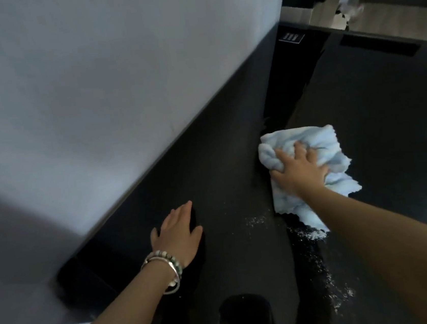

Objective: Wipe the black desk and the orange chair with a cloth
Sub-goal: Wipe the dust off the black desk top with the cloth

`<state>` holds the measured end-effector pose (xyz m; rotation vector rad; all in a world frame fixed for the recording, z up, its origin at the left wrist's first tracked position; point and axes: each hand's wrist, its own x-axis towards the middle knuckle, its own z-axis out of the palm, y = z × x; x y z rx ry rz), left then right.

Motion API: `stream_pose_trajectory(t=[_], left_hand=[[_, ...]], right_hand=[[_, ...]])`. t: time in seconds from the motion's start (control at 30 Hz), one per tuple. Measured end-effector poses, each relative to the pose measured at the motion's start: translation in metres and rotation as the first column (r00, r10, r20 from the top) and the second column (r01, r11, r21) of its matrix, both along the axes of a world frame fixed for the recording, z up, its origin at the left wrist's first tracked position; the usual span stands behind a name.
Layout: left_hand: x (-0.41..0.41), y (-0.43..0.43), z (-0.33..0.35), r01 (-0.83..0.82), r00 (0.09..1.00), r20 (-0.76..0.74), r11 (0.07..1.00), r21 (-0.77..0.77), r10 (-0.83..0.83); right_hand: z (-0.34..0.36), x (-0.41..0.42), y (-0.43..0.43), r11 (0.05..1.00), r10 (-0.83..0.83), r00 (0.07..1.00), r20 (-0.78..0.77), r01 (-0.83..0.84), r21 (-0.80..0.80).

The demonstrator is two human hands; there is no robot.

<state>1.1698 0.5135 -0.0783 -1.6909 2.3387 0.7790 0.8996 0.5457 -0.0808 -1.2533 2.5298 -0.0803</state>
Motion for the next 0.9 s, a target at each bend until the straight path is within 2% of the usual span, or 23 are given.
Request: stream_pose_trajectory(t=[0.07, 0.13, 0.17, 0.27, 0.33, 0.43, 0.57, 0.63, 0.7, 0.77, 0.83, 0.9], left_hand=[[0.017, -0.001, -0.004, -0.068, 0.985, -0.166, 0.995, -0.068, 0.056], [0.028, 0.000, -0.009, -0.205, 0.922, -0.346, 0.977, -0.057, 0.173], [0.030, -0.001, -0.010, -0.307, 0.851, -0.445, 0.952, 0.009, 0.279], [0.030, -0.005, -0.007, -0.531, 0.515, -0.642, 0.800, 0.281, 0.568], [0.031, -0.007, -0.006, -0.562, 0.442, -0.661, 0.762, 0.323, 0.607], [0.033, -0.002, -0.009, -0.525, 0.508, -0.644, 0.798, 0.295, 0.572], [0.036, 0.010, -0.014, -0.441, 0.629, -0.609, 0.867, 0.233, 0.484], [0.040, 0.014, -0.012, -0.433, 0.593, -0.633, 0.860, 0.271, 0.498], [0.046, 0.014, -0.007, -0.447, 0.499, -0.667, 0.824, 0.349, 0.553], [0.057, 0.014, -0.005, -0.471, 0.442, -0.673, 0.792, 0.389, 0.594], [0.069, 0.016, -0.004, -0.494, 0.458, -0.663, 0.790, 0.364, 0.592], [0.082, 0.021, -0.004, -0.529, 0.500, -0.655, 0.799, 0.286, 0.566]], right_hand=[[-0.001, 0.029, -0.014, 0.996, 0.072, 0.997, 0.042, -0.070, -0.060], [0.002, 0.063, -0.029, 0.982, 0.183, 0.976, 0.121, -0.177, -0.061], [0.002, 0.081, -0.033, 0.968, 0.251, 0.958, 0.140, -0.246, -0.053], [-0.002, 0.121, -0.027, 0.880, 0.474, 0.879, 0.059, -0.470, -0.067], [-0.002, 0.127, -0.012, 0.807, 0.586, 0.811, -0.009, -0.584, -0.084], [0.001, 0.126, 0.016, 0.763, 0.635, 0.771, -0.045, -0.635, -0.121], [0.002, 0.127, 0.058, 0.803, 0.585, 0.811, -0.020, -0.582, -0.131], [0.007, 0.129, 0.076, 0.840, 0.532, 0.843, -0.078, -0.537, -0.070], [0.019, 0.131, 0.088, 0.915, 0.396, 0.913, -0.096, -0.401, -0.043], [0.030, 0.142, 0.086, 0.957, 0.251, 0.961, -0.119, -0.265, -0.117], [0.035, 0.167, 0.072, 0.946, 0.177, 0.971, -0.162, -0.214, -0.244], [0.029, 0.206, 0.055, 0.921, 0.235, 0.967, -0.104, -0.255, -0.295]])
